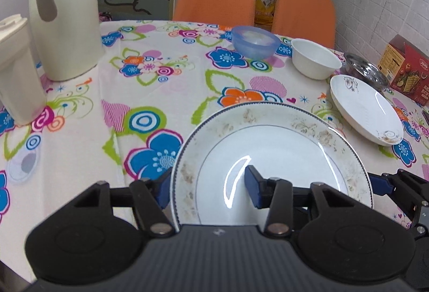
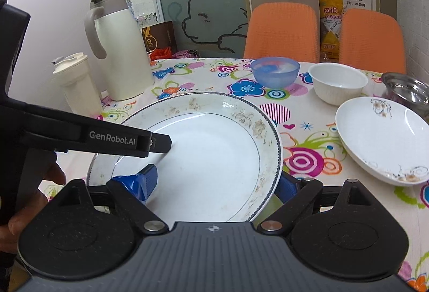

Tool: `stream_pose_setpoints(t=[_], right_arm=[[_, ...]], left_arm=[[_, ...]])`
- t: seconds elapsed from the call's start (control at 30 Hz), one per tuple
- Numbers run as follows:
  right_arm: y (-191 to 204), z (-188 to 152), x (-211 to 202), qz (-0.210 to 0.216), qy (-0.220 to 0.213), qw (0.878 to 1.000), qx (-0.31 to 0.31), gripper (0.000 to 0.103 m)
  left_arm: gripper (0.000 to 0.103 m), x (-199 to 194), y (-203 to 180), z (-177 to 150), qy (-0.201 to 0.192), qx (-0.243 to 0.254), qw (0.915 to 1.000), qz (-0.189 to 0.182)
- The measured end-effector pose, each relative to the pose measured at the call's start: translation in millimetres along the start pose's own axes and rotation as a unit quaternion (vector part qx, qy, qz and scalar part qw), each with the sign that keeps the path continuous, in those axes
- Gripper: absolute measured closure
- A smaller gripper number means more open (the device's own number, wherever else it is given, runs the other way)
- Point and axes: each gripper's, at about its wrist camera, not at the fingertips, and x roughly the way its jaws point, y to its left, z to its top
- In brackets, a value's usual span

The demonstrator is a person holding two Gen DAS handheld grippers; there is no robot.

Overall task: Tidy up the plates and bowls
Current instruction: 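Lift the gold-rimmed plate and lower it onto the green plate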

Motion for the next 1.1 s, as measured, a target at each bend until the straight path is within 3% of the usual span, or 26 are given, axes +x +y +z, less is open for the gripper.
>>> stream_pose_setpoints(t=[0.27,0.47,0.53,0.63,0.73,0.9,1.1], right_arm=[[-1,-24,6,-0.006,0.024,1.000,0.018,0.025],[-3,-29,10,-0.002,0.017,1.000,0.011,0.025],[-3,-30,10,-0.002,0.016,1.000,0.009,0.025],[-1,-31,9,-0.009,0.016,1.000,0.003,0.026],[4,-30,4,-0.033,-0.001,0.999,-0.012,0.026],[13,-23,-9,-0.057,-0.042,0.996,-0.055,0.026],[-15,-20,-21,-0.062,-0.049,0.997,-0.017,0.026]], left_arm=[[0.058,11,0,-11,0.007,-0.003,1.0000,0.001],[0.056,11,1,-13,-0.005,0.003,1.0000,-0.001],[0.054,8,4,-11,-0.013,-0.002,0.9999,-0.007],[0.041,-2,4,-7,-0.036,0.010,0.9993,0.000],[0.040,-6,4,-3,-0.047,0.016,0.9987,0.013],[0.038,-13,15,3,-0.063,-0.003,0.9979,0.015],[0.036,-4,42,2,-0.045,-0.070,0.9957,0.040]])
